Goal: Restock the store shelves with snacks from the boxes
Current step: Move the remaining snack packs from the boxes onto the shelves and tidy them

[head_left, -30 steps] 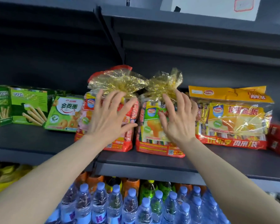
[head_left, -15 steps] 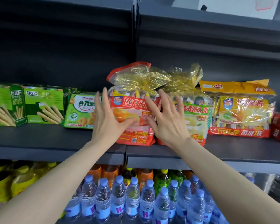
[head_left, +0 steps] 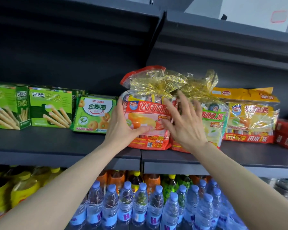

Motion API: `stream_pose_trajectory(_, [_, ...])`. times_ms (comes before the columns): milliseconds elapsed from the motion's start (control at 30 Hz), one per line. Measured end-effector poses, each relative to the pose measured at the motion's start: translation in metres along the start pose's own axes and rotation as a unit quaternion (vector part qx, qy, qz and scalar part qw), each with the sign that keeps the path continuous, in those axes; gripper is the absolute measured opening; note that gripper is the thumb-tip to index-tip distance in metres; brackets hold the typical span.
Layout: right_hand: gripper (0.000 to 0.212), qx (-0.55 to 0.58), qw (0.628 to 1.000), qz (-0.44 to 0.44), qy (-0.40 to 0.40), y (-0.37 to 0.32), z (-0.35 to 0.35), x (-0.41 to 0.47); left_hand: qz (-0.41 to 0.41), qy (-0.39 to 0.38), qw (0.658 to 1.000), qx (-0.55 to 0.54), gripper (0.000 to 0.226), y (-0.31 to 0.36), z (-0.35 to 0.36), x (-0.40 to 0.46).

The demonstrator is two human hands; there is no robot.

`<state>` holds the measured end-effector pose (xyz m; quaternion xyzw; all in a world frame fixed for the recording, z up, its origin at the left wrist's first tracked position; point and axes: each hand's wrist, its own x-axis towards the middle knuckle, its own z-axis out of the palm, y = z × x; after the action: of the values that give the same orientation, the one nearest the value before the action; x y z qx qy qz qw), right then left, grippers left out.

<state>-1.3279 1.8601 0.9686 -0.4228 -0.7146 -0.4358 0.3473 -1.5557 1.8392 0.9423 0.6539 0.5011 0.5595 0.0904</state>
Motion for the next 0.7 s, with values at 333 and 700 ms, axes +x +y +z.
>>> stream_pose_trajectory(333, [0.082,0.094,0.96,0.247,-0.094,0.073,-0.002,-0.016,-0.032,-0.051,0.997,-0.056,0.129,0.003,-0.007,0.027])
stream_pose_trajectory(700, [0.068,-0.055,0.996,0.055,-0.049,0.06,0.01,-0.045,0.278,0.025,0.863,0.421,0.117,0.012,0.005,-0.014])
